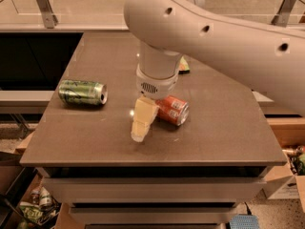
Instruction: Place coke can upright
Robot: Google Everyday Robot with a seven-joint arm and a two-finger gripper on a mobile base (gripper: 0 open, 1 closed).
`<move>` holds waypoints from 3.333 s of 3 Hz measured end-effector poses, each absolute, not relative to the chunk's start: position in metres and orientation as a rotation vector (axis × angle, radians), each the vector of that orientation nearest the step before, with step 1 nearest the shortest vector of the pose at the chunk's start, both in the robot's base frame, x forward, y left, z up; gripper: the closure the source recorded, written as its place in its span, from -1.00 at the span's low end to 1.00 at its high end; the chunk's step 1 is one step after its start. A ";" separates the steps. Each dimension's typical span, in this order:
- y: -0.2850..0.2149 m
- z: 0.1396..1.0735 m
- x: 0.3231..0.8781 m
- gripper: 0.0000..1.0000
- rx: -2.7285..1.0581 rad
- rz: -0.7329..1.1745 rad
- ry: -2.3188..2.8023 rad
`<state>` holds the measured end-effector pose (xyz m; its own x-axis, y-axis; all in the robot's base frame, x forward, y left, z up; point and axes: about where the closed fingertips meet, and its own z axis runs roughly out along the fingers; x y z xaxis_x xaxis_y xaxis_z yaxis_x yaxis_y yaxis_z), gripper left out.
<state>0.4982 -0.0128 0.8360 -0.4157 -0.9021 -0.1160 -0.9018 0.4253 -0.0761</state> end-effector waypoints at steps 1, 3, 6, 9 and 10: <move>-0.004 0.830 0.504 -1.00 -1.635 -0.069 2.552; -0.048 0.826 0.526 -0.19 -1.542 -0.209 2.592; -0.095 0.842 0.544 1.00 -1.472 -0.267 2.588; -0.073 0.881 0.542 1.00 -1.566 -0.061 2.487; -0.066 0.892 0.542 1.00 -1.561 0.065 2.413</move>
Offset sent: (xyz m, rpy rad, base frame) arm 0.0288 -0.0286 -0.0202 -0.1711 -0.0403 -0.0869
